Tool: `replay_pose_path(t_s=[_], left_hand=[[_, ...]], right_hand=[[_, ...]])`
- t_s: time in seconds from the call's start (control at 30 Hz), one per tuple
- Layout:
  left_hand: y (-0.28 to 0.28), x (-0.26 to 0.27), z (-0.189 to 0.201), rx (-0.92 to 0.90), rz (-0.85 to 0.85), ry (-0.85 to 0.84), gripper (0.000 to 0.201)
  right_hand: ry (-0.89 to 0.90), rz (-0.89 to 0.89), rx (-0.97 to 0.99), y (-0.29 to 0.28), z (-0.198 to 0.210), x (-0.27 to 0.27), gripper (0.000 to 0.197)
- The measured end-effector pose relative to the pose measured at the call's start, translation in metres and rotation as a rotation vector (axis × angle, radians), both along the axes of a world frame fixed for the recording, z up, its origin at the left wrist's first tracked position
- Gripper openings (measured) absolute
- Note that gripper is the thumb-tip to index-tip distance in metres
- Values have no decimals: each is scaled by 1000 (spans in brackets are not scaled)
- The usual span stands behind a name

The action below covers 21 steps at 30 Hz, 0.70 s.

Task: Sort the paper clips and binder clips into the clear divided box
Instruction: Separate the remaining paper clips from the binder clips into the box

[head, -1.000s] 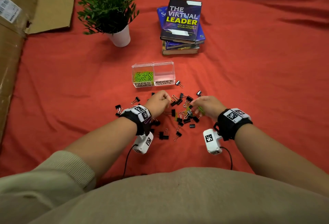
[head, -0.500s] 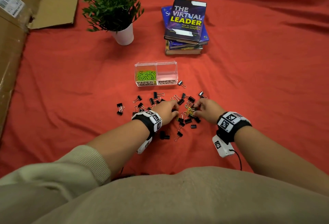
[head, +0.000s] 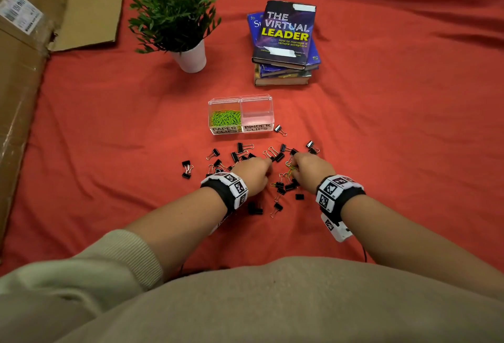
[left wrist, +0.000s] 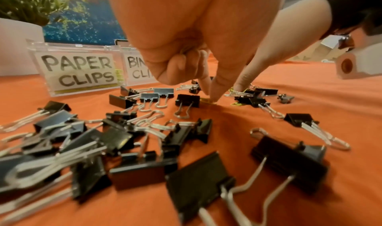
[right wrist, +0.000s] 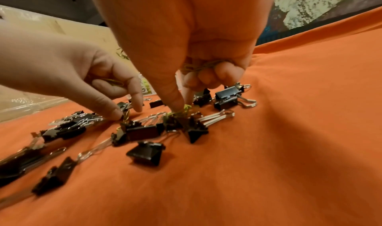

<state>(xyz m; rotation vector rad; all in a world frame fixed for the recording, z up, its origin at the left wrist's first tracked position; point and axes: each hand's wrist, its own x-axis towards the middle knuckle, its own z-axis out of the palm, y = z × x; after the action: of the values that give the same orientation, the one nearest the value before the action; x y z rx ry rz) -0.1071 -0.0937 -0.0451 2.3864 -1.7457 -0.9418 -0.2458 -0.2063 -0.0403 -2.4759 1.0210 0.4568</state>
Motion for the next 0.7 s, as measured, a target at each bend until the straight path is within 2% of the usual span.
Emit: replay_pose_path(t_s=[0.17,0.23,0.27,0.33,0.43,0.5,0.7], left_hand=[[3,5,-6,35,-36,-121,18],[5,6,-7,42,-49,-119,17],[6,6,-7,33,-45,-98,18],[7,7,-4,-16,3,-5,17],[3,7,8,-120,187,175,10],[-2,8,16,-150,311,262,8],[-10,9,26,-135,448,436,7]], right_hand=[[45,11,44,3,0,2,21],[48,0,79,4,1,2,8],[52,-8,111,4,1,2,8],[37,-39,184,4,0,1,22],[-118,-199,302,2,5,-2,15],[-222,-334,432,-3,9,-5,18],[-472,-675,868,-20,21,-18,12]])
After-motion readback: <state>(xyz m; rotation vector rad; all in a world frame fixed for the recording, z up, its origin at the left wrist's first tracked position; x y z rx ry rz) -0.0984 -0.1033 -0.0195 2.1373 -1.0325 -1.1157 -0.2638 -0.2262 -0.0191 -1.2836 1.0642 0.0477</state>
